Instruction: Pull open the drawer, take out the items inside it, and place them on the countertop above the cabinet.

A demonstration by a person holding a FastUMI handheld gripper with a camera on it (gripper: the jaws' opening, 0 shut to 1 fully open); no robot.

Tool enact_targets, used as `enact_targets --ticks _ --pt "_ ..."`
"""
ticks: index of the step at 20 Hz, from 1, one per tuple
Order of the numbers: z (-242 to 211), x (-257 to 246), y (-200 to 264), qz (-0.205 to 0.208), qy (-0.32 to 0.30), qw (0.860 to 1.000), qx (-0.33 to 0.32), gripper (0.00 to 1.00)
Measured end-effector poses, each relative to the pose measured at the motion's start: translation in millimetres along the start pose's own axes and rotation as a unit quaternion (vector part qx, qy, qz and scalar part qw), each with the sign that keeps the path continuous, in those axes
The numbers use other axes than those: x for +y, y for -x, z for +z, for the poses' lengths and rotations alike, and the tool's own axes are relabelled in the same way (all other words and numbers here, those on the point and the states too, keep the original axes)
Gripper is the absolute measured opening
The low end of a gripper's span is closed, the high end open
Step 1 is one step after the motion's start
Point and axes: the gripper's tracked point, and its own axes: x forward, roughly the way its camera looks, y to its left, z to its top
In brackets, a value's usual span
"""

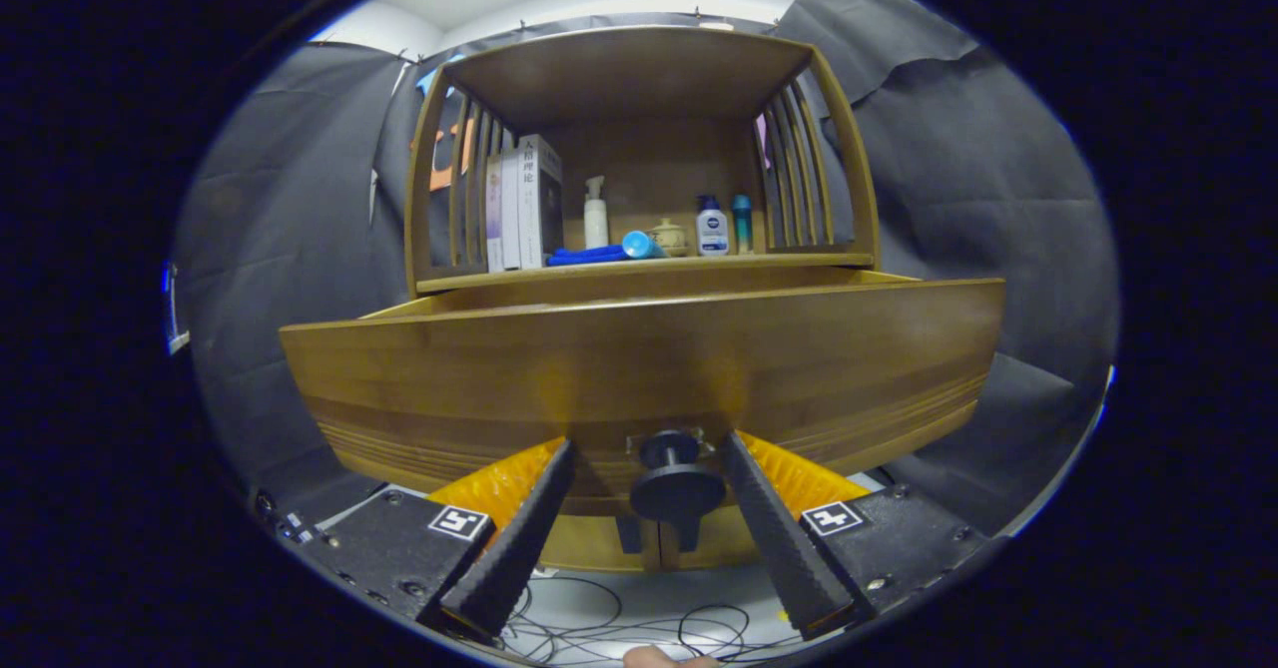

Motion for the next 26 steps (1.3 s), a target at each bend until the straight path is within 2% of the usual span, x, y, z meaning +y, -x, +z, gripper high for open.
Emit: enact_targets --ticks 13,17,26 --pt "23 5 -67 -0.011 0.005 1.0 0.005 0.99" --pt "25 2 -89 -0.018 0.031 0.999 0.019 0.99" --pt "35 1 -128 -0.013 0.015 0.999 0.037 0.97"
